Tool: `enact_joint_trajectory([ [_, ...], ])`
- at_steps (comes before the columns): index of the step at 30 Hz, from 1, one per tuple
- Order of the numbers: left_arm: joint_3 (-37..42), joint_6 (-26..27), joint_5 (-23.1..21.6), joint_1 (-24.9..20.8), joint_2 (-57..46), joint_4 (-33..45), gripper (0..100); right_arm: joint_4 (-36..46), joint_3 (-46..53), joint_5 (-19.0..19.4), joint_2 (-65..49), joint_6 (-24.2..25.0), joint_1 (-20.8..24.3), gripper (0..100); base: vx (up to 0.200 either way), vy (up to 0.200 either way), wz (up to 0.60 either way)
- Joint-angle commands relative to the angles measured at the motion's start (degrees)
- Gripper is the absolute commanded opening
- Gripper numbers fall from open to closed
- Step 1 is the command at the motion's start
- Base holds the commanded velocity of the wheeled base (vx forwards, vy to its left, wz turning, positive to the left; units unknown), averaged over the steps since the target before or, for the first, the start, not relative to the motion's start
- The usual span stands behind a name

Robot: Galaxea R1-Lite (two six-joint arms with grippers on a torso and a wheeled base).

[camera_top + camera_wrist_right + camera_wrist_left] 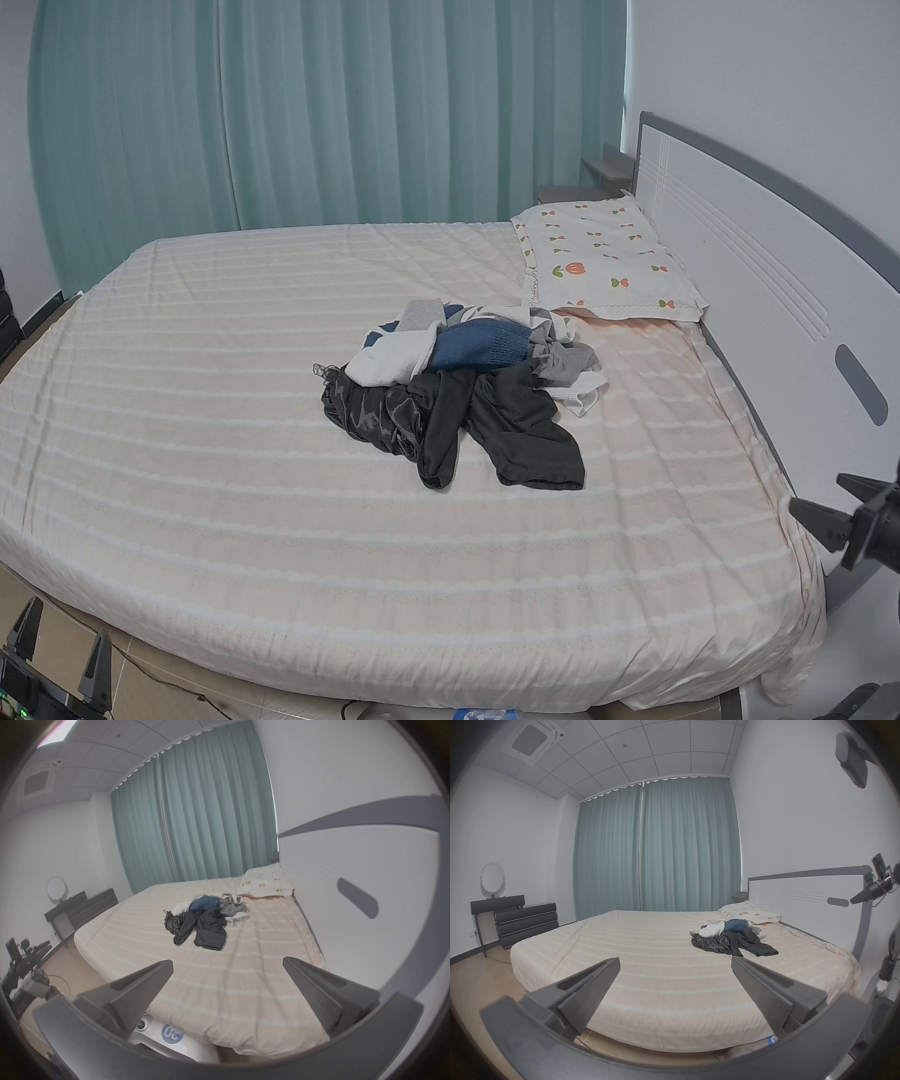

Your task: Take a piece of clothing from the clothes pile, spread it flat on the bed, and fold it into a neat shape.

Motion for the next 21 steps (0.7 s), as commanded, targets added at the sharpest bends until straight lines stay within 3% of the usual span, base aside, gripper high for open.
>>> enact_joint_trajectory([
  [1, 0.9, -0.1, 0.0, 0.0, -1.0, 0.0, 100, -17.0, -16.7, -4.8, 49.0, 9.3, 12.4, 100, 0.000, 0.000, 0.00],
  [2, 0.9, -0.1, 0.0, 0.0, -1.0, 0.0, 100, -17.2, -22.4, -7.5, 55.2, 11.0, 14.2, 100, 0.000, 0.000, 0.00],
  [5, 0.9, -0.1, 0.0, 0.0, -1.0, 0.0, 100, -16.8, -29.8, -9.9, 62.2, 14.9, 16.5, 100, 0.000, 0.000, 0.00],
  [12, 0.9, -0.1, 0.0, 0.0, -1.0, 0.0, 100, -16.3, -42.3, -12.3, 74.1, 18.0, 18.6, 100, 0.000, 0.000, 0.00],
  [21, 0.9, -0.2, 0.0, 0.0, -1.0, 0.0, 100, -16.3, -51.0, -13.2, 83.7, 21.9, 19.1, 100, 0.000, 0.000, 0.00],
])
